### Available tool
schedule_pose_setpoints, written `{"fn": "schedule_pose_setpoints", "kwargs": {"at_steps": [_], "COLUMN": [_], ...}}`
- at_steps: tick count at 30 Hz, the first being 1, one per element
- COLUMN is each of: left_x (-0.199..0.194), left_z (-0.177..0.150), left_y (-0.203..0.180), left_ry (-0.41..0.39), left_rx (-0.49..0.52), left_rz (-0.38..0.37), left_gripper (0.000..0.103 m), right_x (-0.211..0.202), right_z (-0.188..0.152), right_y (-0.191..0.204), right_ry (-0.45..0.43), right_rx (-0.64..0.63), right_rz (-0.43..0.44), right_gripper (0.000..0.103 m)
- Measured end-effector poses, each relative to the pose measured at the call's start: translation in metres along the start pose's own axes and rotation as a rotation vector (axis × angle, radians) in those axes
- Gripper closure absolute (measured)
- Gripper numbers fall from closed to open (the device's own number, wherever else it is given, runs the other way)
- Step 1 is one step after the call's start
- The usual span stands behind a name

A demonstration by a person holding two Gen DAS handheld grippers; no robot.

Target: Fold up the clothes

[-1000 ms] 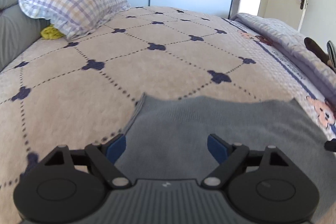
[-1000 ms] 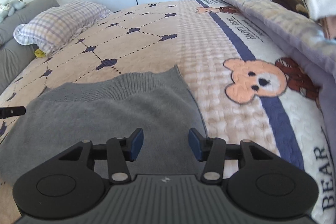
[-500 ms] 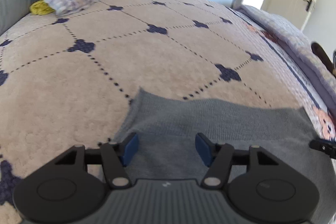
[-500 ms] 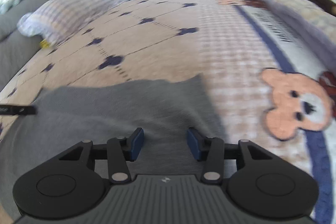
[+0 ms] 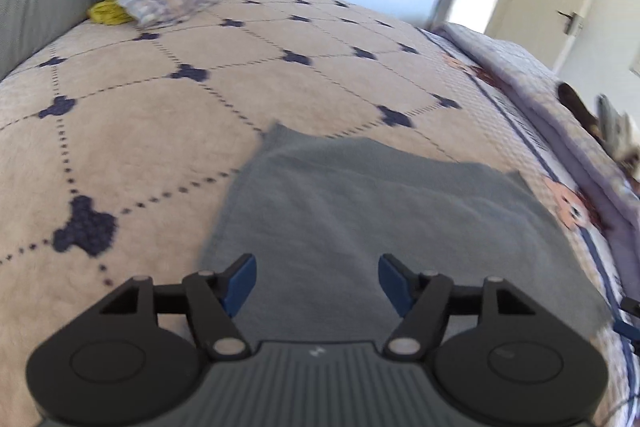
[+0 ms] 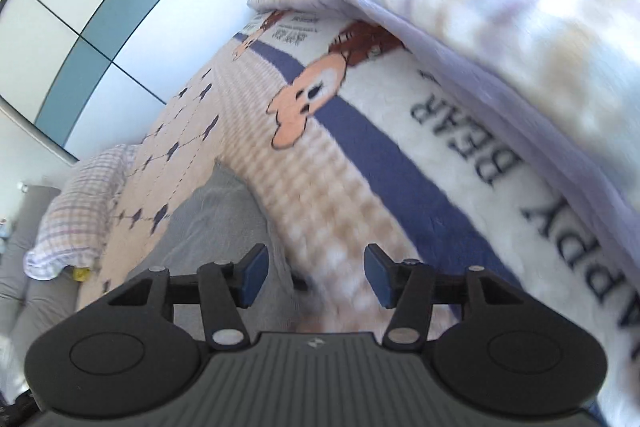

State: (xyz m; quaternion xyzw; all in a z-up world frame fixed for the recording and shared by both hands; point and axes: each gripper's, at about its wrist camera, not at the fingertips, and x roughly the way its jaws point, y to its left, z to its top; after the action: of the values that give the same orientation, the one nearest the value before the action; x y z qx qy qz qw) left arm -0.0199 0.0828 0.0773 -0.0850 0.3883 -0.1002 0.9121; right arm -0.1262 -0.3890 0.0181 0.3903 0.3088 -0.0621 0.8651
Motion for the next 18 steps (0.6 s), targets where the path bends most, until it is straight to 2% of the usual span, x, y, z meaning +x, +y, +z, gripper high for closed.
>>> {"fn": "schedule_pose_setpoints", "kwargs": {"at_steps": [3,5,7,10,12,14,16,18], "left_x": [0.002,0.006,0.014,0.035,0.041,0.038,0.035,0.023], "left_z": [-0.007,-0.016,-0.030,-0.057,-0.072,-0.076,-0.071,-0.063], "left_y": [-0.037,-0.063,-0.086,-0.102,-0.105,-0.108,-0.107,-0.103], "left_ry": [0.059,0.082,0.111,0.184,0.168,0.154,0.165,0.151], "left_rx": [0.084,0.169,0.278,0.414,0.495,0.532,0.524,0.486], "left_rz": [-0.138,-0.159,-0.145,-0.080,-0.055,-0.041,-0.045,-0.096], "left_gripper": [0.030,0.030,0.029,0.029,0.022,0.022,0.022,0.024], "right_x": [-0.002,0.000,0.004,0.010,0.016,0.020,0.023,0.026], "right_z": [-0.013,-0.018,-0.023,-0.030,-0.034,-0.039,-0.041,-0.042], "right_y": [-0.001,0.000,0.006,0.017,0.024,0.028,0.031,0.032], "right_ry": [0.054,0.067,0.084,0.106,0.112,0.104,0.093,0.082], "right_rx": [-0.010,0.022,0.030,-0.005,-0.028,-0.052,-0.065,-0.060], "right_rz": [0.021,0.044,0.069,0.064,0.053,0.046,0.045,0.051], "right_gripper": [0.046,0.046,0.046,0.046,0.046,0.046,0.046,0.045]}}
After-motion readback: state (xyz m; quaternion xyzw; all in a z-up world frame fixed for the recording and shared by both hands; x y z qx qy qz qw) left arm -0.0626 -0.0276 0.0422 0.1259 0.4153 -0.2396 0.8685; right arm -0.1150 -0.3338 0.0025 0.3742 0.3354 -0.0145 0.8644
